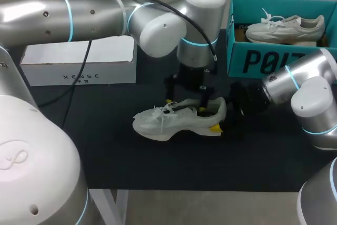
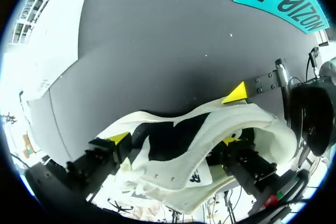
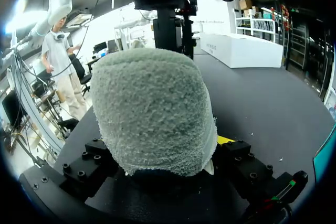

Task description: Take the shoe out of the shoebox, open the shoe tongue, remove and reinsert the insole, then place the shoe into the shoebox

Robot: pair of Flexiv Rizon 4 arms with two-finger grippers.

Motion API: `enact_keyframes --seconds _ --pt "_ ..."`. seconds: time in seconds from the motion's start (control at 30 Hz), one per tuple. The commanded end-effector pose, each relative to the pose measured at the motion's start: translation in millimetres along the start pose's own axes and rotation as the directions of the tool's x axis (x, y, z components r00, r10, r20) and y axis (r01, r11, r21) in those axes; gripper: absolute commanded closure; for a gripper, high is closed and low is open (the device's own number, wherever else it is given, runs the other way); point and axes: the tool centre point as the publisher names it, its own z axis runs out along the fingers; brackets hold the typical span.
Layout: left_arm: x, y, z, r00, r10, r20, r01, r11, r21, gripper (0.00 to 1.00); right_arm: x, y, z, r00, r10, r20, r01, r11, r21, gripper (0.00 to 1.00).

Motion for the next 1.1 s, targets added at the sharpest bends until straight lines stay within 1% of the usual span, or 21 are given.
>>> enact_keyframes --seconds 0.03,0.1,0.23,0.4,0.53,0.57,0.6,0.63,0.67,0.8,0.87,0.9,0.97,1.1 --pt "-12.6 12.5 -8.9 0.999 -0.041 0.012 0.041 0.999 0.024 0.00 -0.5 -4.8 7.7 1.000 0.001 0.001 -0.001 1.000 0.001 1.00" --pt "-17.7 17.4 -14.2 0.998 -0.065 0.017 0.064 0.998 0.028 0.00 -0.5 -4.8 7.7 1.000 0.001 0.001 -0.001 1.000 0.001 1.00" --pt "-28.8 24.5 -24.9 0.994 -0.108 -0.031 0.110 0.993 0.051 0.00 -0.5 -4.8 7.7 1.000 0.001 0.001 -0.001 1.000 0.001 1.00" --pt "-27.4 25.9 -35.7 0.988 -0.133 -0.079 0.137 0.989 0.052 0.00 -0.5 -4.8 7.7 1.000 0.001 0.001 -0.001 1.000 0.001 1.00" --pt "-24.6 25.9 -37.2 0.982 -0.158 -0.099 0.163 0.986 0.045 0.00 -0.5 -4.8 7.7 1.000 0.001 0.001 -0.001 1.000 0.001 1.00" --pt "-24.2 26.0 -37.1 0.979 -0.171 -0.110 0.177 0.983 0.047 0.14 -0.5 -4.8 7.7 1.000 0.001 0.001 -0.001 1.000 0.001 1.00" --pt "-23.8 26.1 -37.1 0.978 -0.171 -0.119 0.178 0.983 0.046 0.61 -0.5 -4.8 7.7 1.000 0.001 0.001 -0.001 1.000 0.001 1.00" --pt "-23.2 26.2 -37.1 0.975 -0.181 -0.129 0.187 0.981 0.042 0.84 -0.5 -4.8 7.7 1.000 0.001 0.001 -0.001 1.000 0.001 1.00" --pt "-21.9 26.1 -37.2 0.974 -0.181 -0.135 0.188 0.981 0.043 1.00 -0.5 -4.8 7.7 1.000 0.001 0.001 -0.001 1.000 0.001 1.00" --pt "-17.5 25.1 -39.8 0.965 -0.199 -0.172 0.206 0.978 0.023 1.00 -0.5 -4.8 7.7 1.000 0.001 0.001 -0.001 1.000 0.001 1.00" --pt "-12.0 24.0 -43.7 0.962 -0.187 -0.200 0.196 0.980 0.024 1.00 -0.5 -4.8 7.7 1.000 0.001 0.001 -0.001 1.000 0.001 1.00" --pt "-9.6 23.4 -44.9 0.961 -0.178 -0.212 0.188 0.982 0.030 1.00 -0.5 -4.8 7.7 1.000 0.001 0.001 -0.001 1.000 0.001 1.00" --pt "-6.0 22.9 -48.1 0.949 -0.154 -0.274 0.176 0.983 0.056 1.00 -0.5 -4.8 7.7 1.000 0.001 0.001 -0.001 1.000 0.001 1.00" --pt "-3.9 24.7 -55.7 0.922 -0.132 -0.365 0.174 0.981 0.084 1.00 -0.5 -4.8 7.7 1.000 0.001 0.001 -0.001 1.000 0.001 1.00"
